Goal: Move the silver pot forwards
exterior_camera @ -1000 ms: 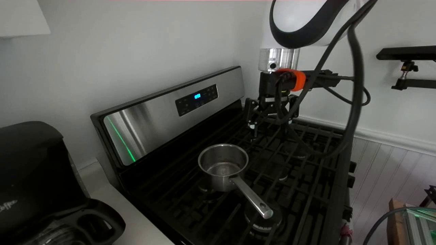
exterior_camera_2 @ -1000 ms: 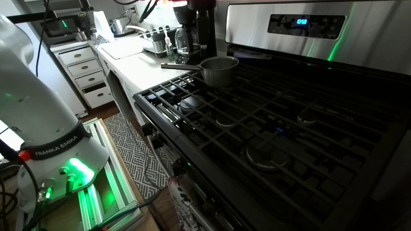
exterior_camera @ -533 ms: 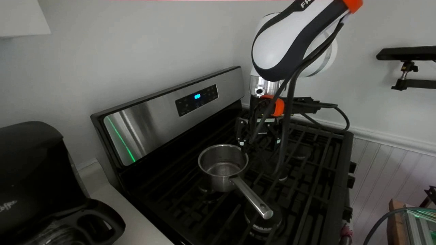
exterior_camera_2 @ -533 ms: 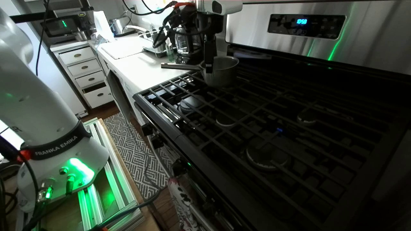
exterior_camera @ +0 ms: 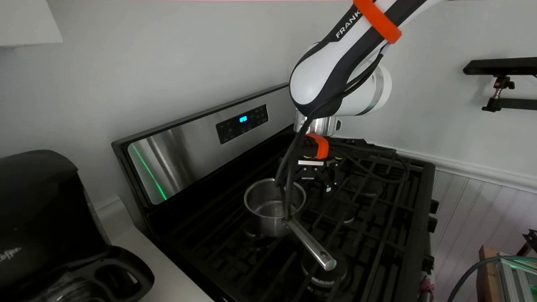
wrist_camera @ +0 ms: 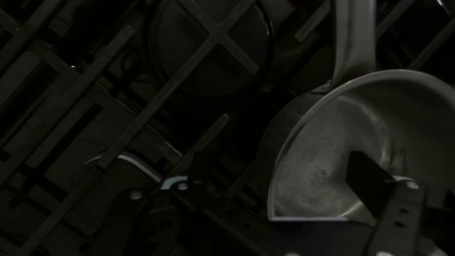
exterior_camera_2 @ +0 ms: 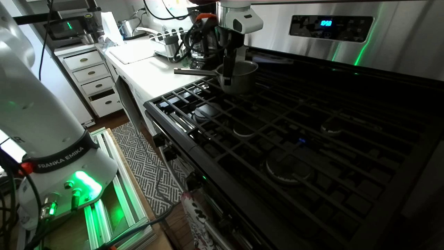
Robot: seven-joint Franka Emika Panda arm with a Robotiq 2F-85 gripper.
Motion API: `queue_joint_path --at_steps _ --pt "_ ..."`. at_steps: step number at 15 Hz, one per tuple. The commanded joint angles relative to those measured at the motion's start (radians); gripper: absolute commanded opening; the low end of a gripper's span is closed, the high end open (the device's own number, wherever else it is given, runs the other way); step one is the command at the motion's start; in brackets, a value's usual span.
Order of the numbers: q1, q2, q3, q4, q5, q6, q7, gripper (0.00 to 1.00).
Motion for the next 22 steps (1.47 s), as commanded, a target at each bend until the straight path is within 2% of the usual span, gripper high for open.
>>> queue_joint_path --at_steps 1,3,4,5,15,22 --pt "0.012 0.044 -0.002 0.035 0.093 0.031 -0.027 1.00" --pt "0.015 0.057 -0.001 0.044 0.110 0.039 -0.029 0.95" --pt "0.017 0.063 -0.001 0.047 0.113 0.043 -0.026 0.81" --pt "0.018 0.067 -0.002 0.049 0.116 0.047 -0.024 0.71" --pt "0.016 0.071 -0.018 0.050 0.091 0.022 0.000 0.02" --pt "0.014 0.073 -0.024 0.057 0.086 0.003 0.009 0.02"
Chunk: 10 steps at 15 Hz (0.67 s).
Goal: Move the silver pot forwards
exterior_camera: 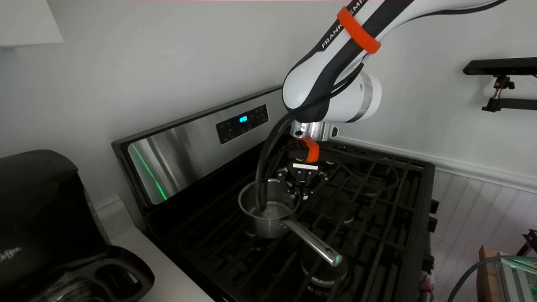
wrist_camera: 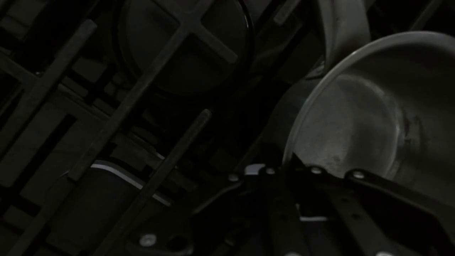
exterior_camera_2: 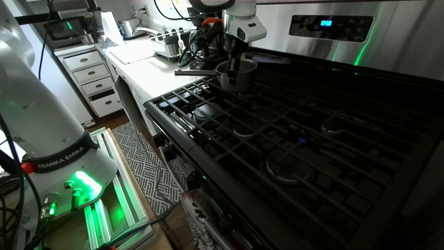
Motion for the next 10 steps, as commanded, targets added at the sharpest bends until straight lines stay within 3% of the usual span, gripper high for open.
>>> queue_joint_path --at_steps 1,10 --pt "0.006 0.005 -0.010 0.018 -0.001 -0.028 0.016 0.02" --pt "-0.009 -0.094 -0.035 -0.058 -0.036 -0.125 -0.021 0.02"
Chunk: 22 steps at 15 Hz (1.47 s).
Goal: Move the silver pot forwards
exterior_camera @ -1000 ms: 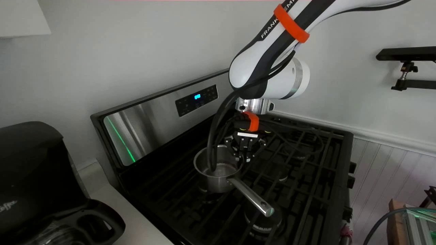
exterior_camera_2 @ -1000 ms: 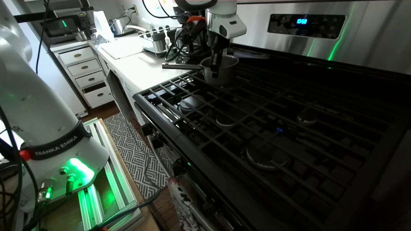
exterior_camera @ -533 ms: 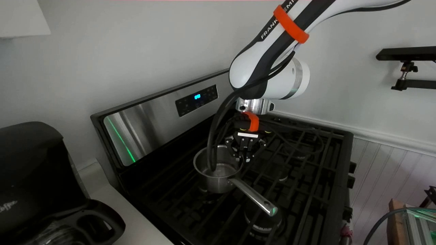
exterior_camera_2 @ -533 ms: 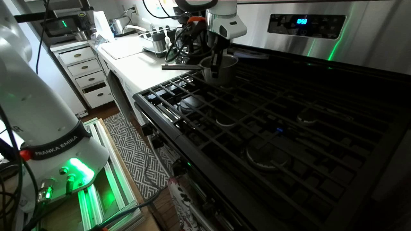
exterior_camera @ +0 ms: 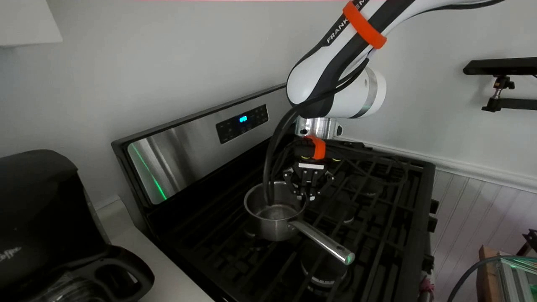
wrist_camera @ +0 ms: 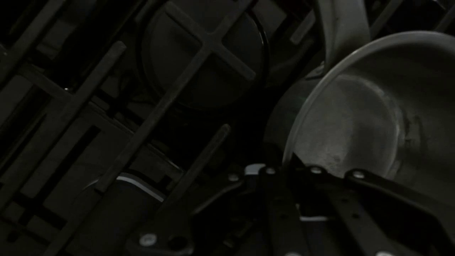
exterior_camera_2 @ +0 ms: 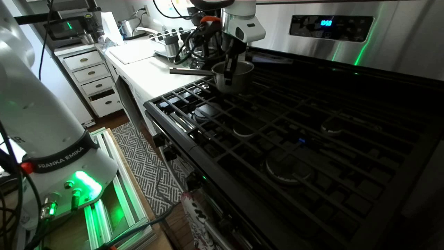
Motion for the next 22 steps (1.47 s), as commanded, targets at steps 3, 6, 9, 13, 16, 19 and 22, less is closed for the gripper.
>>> queue_joint_path --at_steps 3,6,9,13,16,19,22 --pt "-0.011 -0.107 -0.027 -0.085 -0.035 -0.078 -0.048 0.02" --pt "-0.009 -0.154 -0.030 -0.147 -0.033 -0.042 -0.061 0.02" --pt "-0.010 -0.194 -0.029 -0.199 -0.063 -0.031 -0.082 0.02" --pt "-0.014 -0.251 -0.027 -0.276 -0.095 0.033 -0.108 0.02" --pt "-0.014 -0.270 -0.029 -0.318 -0.058 0.071 -0.132 0.02" --pt "-0.012 -0.292 -0.031 -0.344 -0.021 0.060 -0.149 0.02" --pt "-0.016 -0.305 -0.032 -0.360 -0.037 0.046 -0.159 0.02"
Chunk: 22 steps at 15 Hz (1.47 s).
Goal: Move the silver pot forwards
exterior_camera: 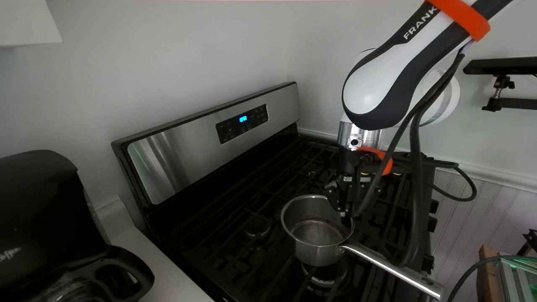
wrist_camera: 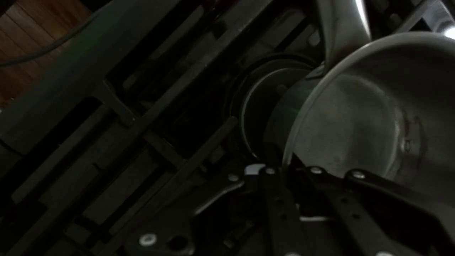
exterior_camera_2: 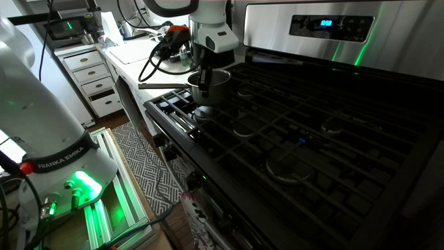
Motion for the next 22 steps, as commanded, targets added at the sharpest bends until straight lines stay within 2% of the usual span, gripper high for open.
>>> queue_joint_path --at_steps 1,12,18,19,20,22 --pt "-0.009 -0.061 -0.003 -0.048 0.007 -0.009 -0.028 0.02" --pt "-0.025 -0.074 0.001 -0.062 -0.062 -0.028 0.005 0.02" --pt "-0.028 -0.073 0.001 -0.061 -0.062 -0.044 0.008 0.02" --pt "-0.030 -0.072 0.001 -0.060 -0.064 -0.042 0.012 0.32" --pt "-0.030 -0.071 -0.001 -0.058 -0.060 -0.052 0.005 0.33" --pt "-0.032 -0.072 -0.005 -0.054 -0.049 -0.075 -0.002 0.45"
